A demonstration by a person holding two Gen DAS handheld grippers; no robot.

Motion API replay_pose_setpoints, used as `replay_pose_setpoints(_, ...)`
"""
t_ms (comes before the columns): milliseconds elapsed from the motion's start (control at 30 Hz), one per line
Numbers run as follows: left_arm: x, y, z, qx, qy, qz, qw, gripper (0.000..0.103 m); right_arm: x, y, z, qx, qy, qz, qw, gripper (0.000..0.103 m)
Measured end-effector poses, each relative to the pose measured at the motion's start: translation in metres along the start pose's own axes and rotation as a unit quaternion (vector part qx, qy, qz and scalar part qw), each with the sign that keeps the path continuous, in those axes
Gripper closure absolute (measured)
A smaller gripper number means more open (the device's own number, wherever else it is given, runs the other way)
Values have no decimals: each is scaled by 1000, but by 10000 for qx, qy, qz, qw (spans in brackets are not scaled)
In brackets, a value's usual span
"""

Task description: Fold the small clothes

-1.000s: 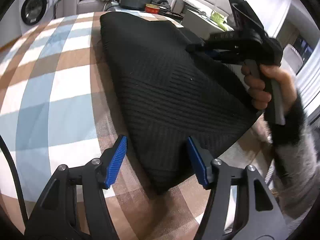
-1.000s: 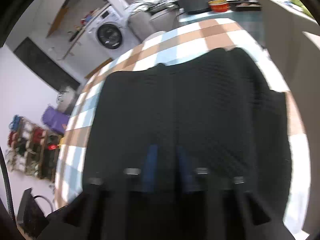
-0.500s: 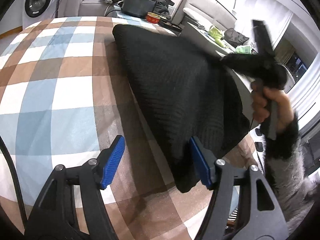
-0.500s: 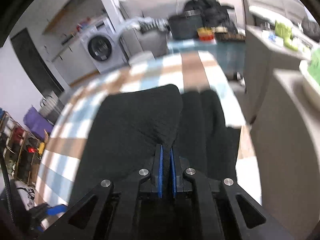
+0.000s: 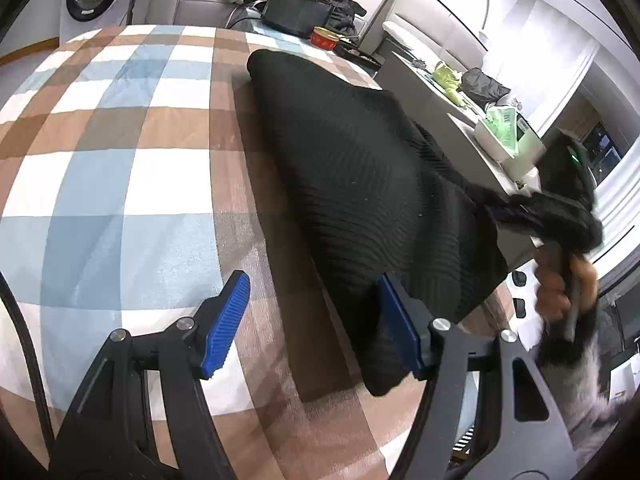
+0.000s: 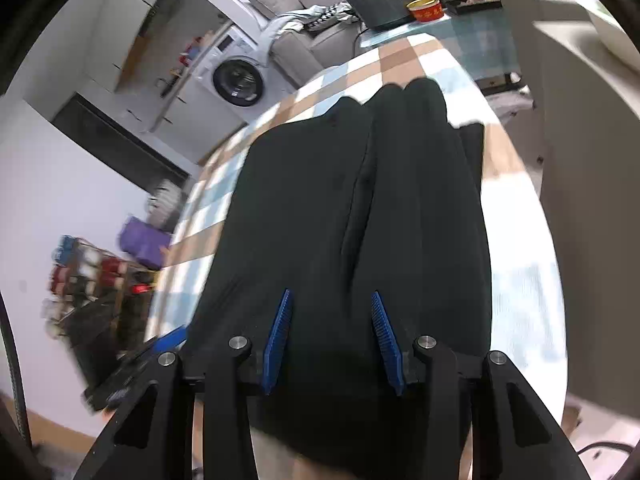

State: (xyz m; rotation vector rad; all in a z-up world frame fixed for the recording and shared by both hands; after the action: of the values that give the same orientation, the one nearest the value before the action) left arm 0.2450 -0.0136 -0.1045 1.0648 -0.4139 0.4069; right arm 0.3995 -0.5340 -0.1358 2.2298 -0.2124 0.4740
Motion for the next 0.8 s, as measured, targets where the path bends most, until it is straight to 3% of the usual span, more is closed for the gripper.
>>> replay_pose_setpoints(233,3,-14,6,30,-41,-80,10000,39,-36,3,-7,282,493,-305,9979,61)
replay_pose_setpoints(333,1,-17,8,78,-82,-110,9999,39,-38,-1,-9,281,823,-365,9955,61)
replay_pose_setpoints(633,-3,-19,8,130,-88,-160,9997,39,-55,10,-4,392,1032,-464,9928,61)
replay_pose_setpoints(667,-3,-20,8,124,-87,-159,9998,39,-52,8,-5,269,1046,-444,9932,71)
replay_pose_setpoints(700,-3,-20,9,124,-91,-160,9998,39,-52,6,-6,7,1082,-423,9932,88)
replay_pose_setpoints(733,-2,-21,10,129,-95,-170,9997,39,-52,6,-9,-190,1098,-422,9929,90)
replay_pose_setpoints(800,-2,-20,12,101,-121,-165,9997,39,-52,15,-18,-194,1221,-237,9920,93)
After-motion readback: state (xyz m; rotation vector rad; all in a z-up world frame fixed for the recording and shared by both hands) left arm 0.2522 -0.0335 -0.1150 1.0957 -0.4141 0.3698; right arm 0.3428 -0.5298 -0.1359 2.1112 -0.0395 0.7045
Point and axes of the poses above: each gripper's, at about its wrist camera, not at the fingertips, and y roughly against the way its jaws point, z to its right, x to its top, the point moved 2 cm from there along -y, roughly the way its jaws point, and after that the axes turned 2 degrees about -z, right-handed, at the moved point
